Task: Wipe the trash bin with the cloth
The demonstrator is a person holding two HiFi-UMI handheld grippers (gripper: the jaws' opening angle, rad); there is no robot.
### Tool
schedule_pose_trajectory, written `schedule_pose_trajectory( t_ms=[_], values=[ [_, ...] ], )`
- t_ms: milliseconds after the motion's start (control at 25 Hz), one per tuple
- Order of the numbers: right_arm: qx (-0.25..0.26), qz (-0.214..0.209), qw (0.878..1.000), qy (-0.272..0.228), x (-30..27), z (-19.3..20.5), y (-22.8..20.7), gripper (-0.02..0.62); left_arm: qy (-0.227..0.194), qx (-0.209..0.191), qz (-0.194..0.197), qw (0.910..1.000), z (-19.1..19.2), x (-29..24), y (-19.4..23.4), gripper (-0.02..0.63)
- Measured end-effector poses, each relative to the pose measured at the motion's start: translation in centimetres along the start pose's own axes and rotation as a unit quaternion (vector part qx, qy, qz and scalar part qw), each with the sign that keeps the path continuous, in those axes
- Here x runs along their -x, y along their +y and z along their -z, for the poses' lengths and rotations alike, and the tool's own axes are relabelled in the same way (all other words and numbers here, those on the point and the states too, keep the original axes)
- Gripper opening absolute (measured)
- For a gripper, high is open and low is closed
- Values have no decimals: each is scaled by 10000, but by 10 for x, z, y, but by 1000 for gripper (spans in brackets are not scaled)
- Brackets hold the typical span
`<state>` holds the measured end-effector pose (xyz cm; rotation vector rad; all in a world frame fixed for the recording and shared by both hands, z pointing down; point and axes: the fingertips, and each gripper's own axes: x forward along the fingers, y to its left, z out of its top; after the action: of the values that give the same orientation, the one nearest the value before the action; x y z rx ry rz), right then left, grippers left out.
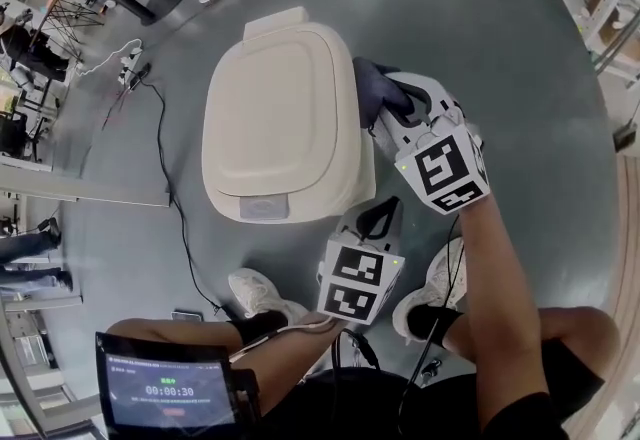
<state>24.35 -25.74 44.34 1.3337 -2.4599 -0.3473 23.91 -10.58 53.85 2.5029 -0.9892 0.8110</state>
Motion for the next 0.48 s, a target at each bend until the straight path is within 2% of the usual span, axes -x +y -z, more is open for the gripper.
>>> schedule_pose_trajectory(
  t_ms=[160,480],
  values=[
    [433,-98,9989,124,-1,-8,5,89,-22,65,-86,9999,0,3,1,-3],
    [691,-6,9974,216,-12,4,4,89,52,66,11,10000,7,-9,-3,-3]
  ],
)
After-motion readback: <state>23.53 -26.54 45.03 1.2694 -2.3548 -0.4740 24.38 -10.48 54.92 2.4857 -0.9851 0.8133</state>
